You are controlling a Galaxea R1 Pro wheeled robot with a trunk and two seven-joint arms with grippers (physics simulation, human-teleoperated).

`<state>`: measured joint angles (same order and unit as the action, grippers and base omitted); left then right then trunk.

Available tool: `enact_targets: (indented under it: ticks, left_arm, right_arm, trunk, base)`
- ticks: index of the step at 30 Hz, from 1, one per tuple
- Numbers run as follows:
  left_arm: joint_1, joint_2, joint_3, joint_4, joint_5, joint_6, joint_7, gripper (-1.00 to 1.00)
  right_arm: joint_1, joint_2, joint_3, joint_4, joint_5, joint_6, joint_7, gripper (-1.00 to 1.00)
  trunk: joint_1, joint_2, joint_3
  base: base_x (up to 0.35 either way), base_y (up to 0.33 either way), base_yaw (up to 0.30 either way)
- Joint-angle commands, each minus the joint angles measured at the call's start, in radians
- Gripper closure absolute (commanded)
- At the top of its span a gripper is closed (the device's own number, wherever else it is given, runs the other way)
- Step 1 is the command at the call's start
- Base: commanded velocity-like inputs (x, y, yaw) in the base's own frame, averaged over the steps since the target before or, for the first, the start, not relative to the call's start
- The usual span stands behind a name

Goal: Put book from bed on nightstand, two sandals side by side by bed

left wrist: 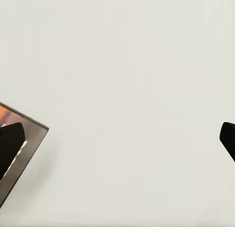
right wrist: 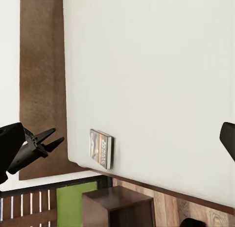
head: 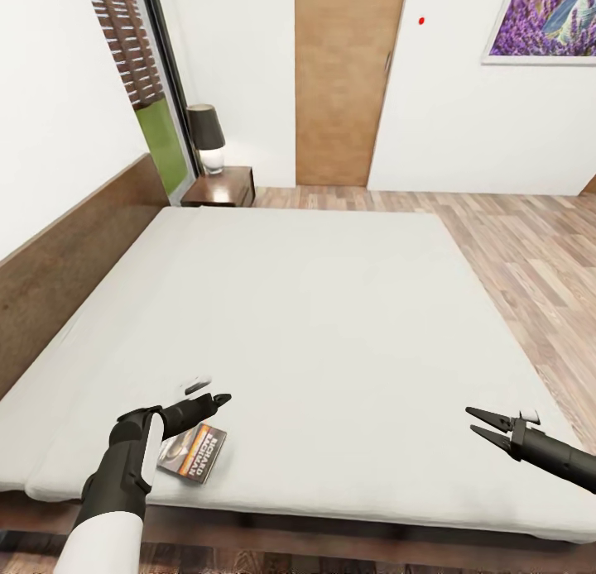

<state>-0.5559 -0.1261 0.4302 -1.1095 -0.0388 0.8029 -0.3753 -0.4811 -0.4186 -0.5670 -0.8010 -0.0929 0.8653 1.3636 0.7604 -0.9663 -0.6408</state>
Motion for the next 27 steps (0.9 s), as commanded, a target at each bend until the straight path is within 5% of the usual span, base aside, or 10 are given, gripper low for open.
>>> enact_targets:
  ticks: [1,27]
  left_arm:
    - [-0.001,-0.001,0.004,-0.001,-0.004,0.006,-0.007,-1.0]
    - [-0.001,-0.001,0.004,-0.001,-0.004,0.005,-0.007,-1.0]
  right_arm:
    - [-0.001,0.0,-0.001,0.0,-0.002,0.008,0.002,-1.0]
    - [-0.001,0.0,-0.001,0.0,-0.002,0.008,0.002,-1.0]
  trunk:
    - [0.0,-0.001,-0.002]
    - [0.0,-0.001,-0.044]
  base:
    - [0.007,0.0,0.0]
    - [0.054,0.0,0.0]
